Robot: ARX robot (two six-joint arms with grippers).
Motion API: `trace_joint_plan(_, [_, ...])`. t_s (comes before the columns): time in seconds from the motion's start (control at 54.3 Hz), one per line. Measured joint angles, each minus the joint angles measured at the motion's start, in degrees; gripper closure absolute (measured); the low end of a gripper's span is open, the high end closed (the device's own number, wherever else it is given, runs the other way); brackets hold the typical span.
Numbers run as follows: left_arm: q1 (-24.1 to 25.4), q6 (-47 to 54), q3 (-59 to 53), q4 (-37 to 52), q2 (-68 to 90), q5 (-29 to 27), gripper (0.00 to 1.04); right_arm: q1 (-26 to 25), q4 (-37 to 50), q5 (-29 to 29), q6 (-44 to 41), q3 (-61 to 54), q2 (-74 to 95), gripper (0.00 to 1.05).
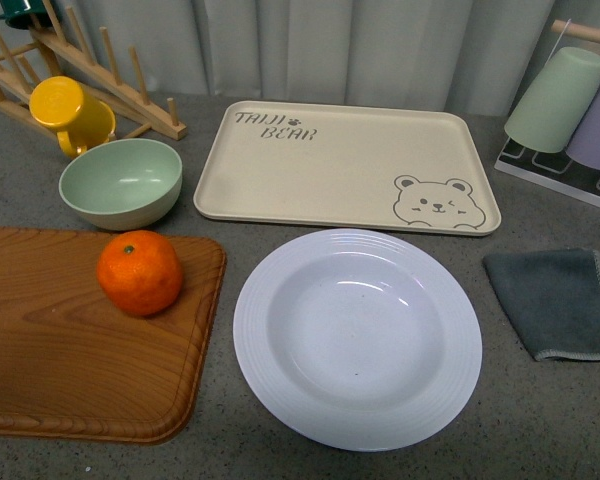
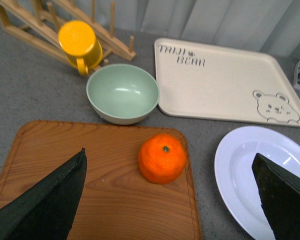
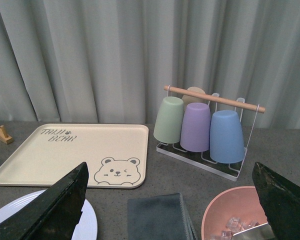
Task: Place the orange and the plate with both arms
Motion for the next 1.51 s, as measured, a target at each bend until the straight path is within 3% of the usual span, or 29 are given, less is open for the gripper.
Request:
trace_joint_plan(0.442, [-4.52,2.4,13.38,2.47,30.8,0.72,0.06,0.0,-0.02,0.0,0.0,0.0,0.0,0.09])
trace_joint_plan(1.509, [-5.92,2.32,29.86,-6.38,54.21,-0.57,0.06,0.0,0.0,0.0,0.0,0.0,0.0,0.09])
